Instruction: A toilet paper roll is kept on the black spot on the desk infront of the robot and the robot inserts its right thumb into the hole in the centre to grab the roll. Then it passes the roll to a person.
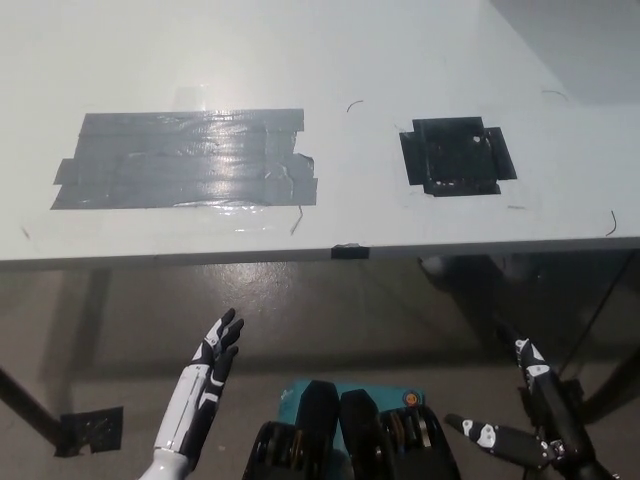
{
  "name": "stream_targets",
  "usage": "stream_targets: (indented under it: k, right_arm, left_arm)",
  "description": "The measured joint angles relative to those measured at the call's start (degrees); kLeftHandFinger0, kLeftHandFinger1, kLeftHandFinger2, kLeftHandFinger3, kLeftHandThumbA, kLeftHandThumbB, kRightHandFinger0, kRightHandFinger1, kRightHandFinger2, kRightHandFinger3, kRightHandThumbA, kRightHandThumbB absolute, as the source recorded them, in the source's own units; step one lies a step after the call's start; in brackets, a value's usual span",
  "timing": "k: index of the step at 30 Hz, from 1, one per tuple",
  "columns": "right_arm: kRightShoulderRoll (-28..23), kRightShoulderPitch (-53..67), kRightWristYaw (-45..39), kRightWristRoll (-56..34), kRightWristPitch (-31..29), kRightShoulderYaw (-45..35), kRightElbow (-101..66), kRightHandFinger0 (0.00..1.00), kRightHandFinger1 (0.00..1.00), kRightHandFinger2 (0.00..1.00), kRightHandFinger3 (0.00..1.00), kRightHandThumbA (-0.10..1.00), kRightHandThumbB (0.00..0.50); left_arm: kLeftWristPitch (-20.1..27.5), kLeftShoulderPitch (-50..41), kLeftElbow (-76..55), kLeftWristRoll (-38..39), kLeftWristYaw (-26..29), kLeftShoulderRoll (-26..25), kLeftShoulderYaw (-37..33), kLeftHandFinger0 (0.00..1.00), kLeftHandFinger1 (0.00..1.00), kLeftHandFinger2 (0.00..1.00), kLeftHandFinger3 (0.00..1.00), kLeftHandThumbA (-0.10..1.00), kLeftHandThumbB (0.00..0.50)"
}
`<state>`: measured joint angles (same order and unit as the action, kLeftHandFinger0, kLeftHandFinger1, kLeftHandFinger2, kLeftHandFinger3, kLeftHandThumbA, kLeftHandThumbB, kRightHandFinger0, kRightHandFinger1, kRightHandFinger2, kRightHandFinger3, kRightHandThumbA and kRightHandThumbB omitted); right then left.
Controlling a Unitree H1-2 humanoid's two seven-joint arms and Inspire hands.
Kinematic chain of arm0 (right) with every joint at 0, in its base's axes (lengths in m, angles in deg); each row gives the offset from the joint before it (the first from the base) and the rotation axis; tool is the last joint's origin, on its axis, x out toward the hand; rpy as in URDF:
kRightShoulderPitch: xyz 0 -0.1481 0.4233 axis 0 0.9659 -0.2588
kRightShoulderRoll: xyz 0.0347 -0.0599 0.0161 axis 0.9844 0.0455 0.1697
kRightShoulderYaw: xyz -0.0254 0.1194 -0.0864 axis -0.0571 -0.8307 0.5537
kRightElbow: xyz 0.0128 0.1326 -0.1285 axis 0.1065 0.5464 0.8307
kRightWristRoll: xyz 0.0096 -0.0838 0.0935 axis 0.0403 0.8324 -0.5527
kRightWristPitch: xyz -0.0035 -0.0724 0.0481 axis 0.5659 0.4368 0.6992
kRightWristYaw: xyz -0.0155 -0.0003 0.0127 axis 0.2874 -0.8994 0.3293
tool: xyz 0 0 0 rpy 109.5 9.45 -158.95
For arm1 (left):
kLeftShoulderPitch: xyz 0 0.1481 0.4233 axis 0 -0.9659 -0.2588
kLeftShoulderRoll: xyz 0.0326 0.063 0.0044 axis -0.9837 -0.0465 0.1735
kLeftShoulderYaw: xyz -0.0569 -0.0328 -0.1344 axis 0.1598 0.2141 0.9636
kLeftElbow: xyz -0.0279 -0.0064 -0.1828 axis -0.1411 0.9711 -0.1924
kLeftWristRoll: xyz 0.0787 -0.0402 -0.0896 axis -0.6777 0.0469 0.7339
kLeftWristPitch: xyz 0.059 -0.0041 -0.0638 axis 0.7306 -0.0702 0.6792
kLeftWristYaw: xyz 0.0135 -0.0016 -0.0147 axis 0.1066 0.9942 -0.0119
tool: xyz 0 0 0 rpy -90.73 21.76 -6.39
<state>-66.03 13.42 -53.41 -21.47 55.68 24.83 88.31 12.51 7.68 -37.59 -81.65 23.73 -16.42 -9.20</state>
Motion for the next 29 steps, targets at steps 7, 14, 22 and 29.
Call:
stream_targets:
  k: [7,14,22,29]
  right_arm:
    - [0.0,-0.2,-0.8,0.5,-1.3,0.1,1.0,1.0,1.0,1.0,1.0,0.99,0.368]
    - [0.0,-0.7,-1.4,0.7,-1.6,0.1,1.3,1.0,1.0,1.0,1.0,0.96,0.364]
    - [0.0,-0.7,-1.9,0.7,-1.8,0.1,1.5,1.0,1.0,1.0,1.0,0.96,0.366]
    - [0.1,-1.7,-2.5,0.4,-1.8,0.1,1.6,1.0,1.0,1.0,1.0,0.91,0.347]
  left_arm:
    - [0.4,-0.8,-0.1,0.7,0.0,0.1,0.3,1.0,1.0,1.0,1.0,1.0,0.208]
    - [0.6,-1.0,-0.3,0.9,0.0,0.2,0.4,1.0,1.0,1.0,1.0,1.0,0.2]
    - [0.9,-1.0,-0.3,1.2,0.0,0.2,0.5,1.0,1.0,1.0,1.0,1.0,0.186]
    - [1.1,-0.7,-0.3,1.1,0.1,0.2,0.7,1.0,1.0,1.0,1.0,1.0,0.192]
